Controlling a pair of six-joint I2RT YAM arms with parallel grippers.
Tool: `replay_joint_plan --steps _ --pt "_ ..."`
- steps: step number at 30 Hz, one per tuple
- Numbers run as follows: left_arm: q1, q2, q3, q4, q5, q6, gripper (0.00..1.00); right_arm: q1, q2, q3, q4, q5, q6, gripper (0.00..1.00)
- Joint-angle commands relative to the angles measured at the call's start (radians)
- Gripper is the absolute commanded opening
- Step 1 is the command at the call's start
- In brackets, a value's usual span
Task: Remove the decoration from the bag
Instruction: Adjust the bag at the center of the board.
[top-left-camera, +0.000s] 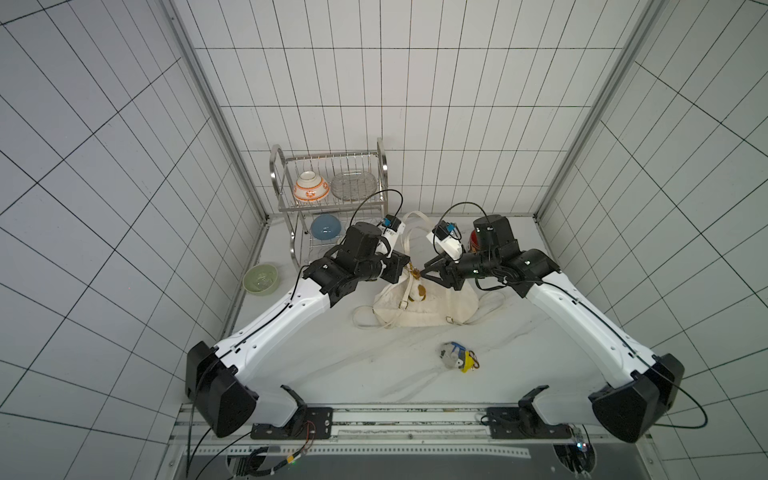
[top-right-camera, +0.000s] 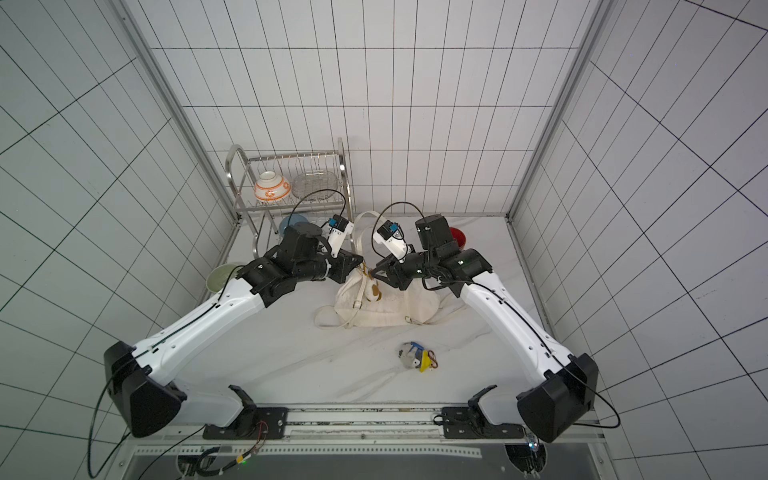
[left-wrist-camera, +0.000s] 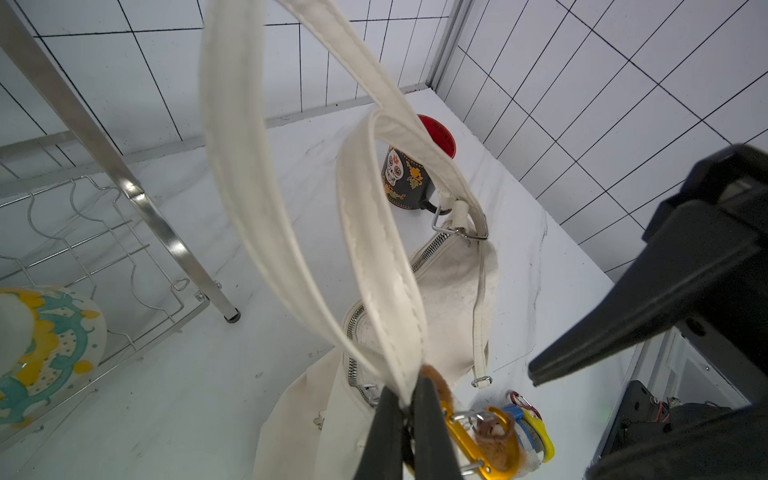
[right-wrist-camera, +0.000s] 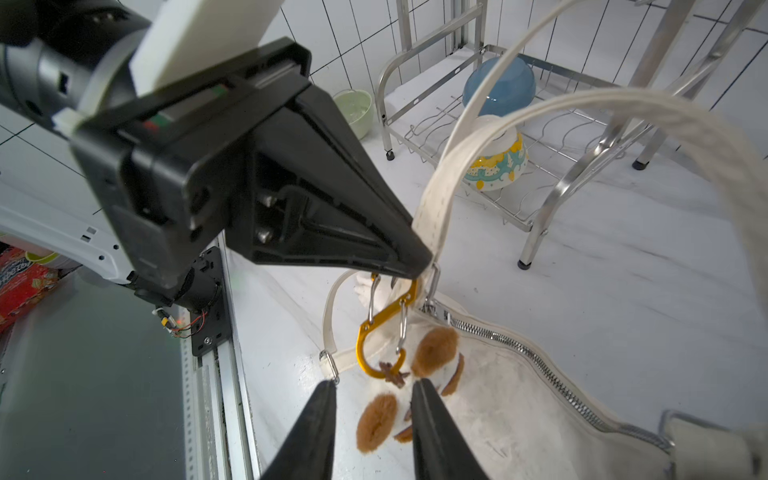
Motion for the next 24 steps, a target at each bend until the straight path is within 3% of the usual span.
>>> replay_joint_plan --steps 1,5,9,24 --pt "-0.006 -0.031 0.007 0.068 -0.029 -0.015 0.00 0.029 0.026 0.010 0.084 0.064 0.046 0.33" --pt "-0.014 -0.040 0.000 0.089 -0.045 -0.022 0.00 0.032 0.050 0.006 0.102 0.096 0.076 0.33" --pt "-0.016 -0.041 -0.008 0.103 -0.046 -0.026 0.00 0.037 0.071 0.003 0.128 0.038 0.105 0.35" --pt "-0.034 -0.043 -0.029 0.124 -0.094 -0.045 0.00 0.072 0.053 -0.043 0.194 0.000 0.134 0.36"
